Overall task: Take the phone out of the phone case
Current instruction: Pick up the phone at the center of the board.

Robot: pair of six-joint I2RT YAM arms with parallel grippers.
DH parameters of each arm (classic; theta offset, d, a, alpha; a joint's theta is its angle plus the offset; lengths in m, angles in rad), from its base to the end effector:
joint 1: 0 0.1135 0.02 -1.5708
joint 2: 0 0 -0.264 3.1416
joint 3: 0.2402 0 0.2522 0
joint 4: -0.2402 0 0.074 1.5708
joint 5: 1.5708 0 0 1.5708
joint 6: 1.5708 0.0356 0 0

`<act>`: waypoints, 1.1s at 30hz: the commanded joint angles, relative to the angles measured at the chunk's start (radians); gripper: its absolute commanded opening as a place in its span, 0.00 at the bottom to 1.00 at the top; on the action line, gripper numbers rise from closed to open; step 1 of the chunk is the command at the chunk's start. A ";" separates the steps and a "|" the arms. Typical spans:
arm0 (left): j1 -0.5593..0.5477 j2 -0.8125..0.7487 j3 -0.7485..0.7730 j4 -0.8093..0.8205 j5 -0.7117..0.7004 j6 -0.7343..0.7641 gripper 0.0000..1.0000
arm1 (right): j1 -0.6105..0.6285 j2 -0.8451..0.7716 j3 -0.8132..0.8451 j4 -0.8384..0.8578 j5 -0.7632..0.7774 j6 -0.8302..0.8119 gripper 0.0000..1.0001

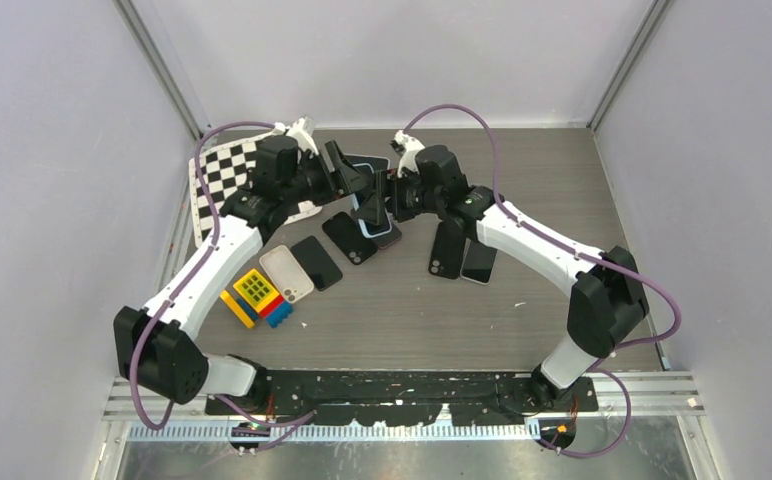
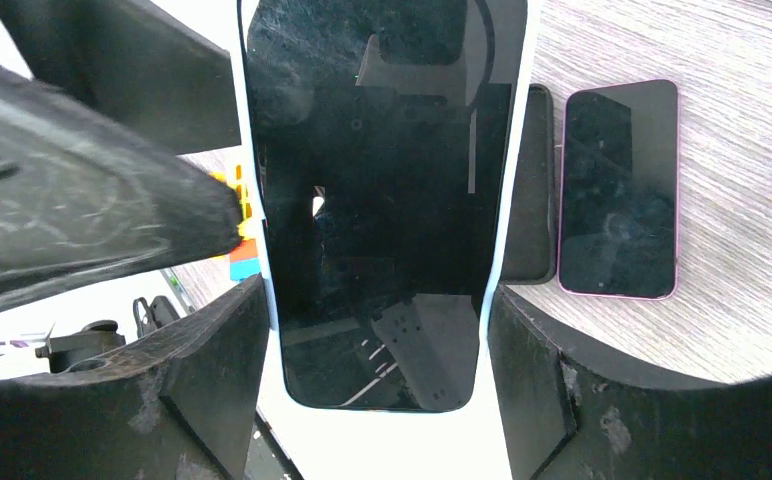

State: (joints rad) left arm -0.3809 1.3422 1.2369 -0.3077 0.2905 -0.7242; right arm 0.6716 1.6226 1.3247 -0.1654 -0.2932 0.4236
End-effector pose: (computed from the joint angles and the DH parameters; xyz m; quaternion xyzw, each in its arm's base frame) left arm 0.2832 -0.1244 0.3612 -0.0634 0.8296 -0.3873 0.3972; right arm 0.2927 0.2458 0.3143 -0.1803 0.8255 0.3769 0.3795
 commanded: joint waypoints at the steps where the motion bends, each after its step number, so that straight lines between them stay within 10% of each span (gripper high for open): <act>1: 0.005 0.021 0.040 0.013 0.029 -0.041 0.65 | 0.018 -0.069 0.045 0.122 -0.025 -0.018 0.38; 24: 0.009 0.047 0.064 0.052 0.075 -0.071 0.09 | 0.023 -0.061 0.063 0.197 -0.141 0.006 0.41; 26: 0.011 0.049 0.068 0.055 0.075 -0.070 0.00 | 0.023 -0.062 0.059 0.200 -0.150 0.008 0.48; 30: 0.024 0.043 0.069 0.084 0.093 -0.070 0.00 | 0.022 -0.077 0.037 0.204 -0.134 0.006 0.93; 33: 0.059 0.035 0.068 0.121 0.134 -0.074 0.00 | 0.011 -0.113 0.014 0.194 -0.107 -0.009 0.99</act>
State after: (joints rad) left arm -0.3592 1.3979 1.2774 -0.3237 0.3431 -0.7849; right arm 0.6872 1.5921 1.3266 -0.0498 -0.3878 0.4133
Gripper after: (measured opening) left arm 0.167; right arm 0.970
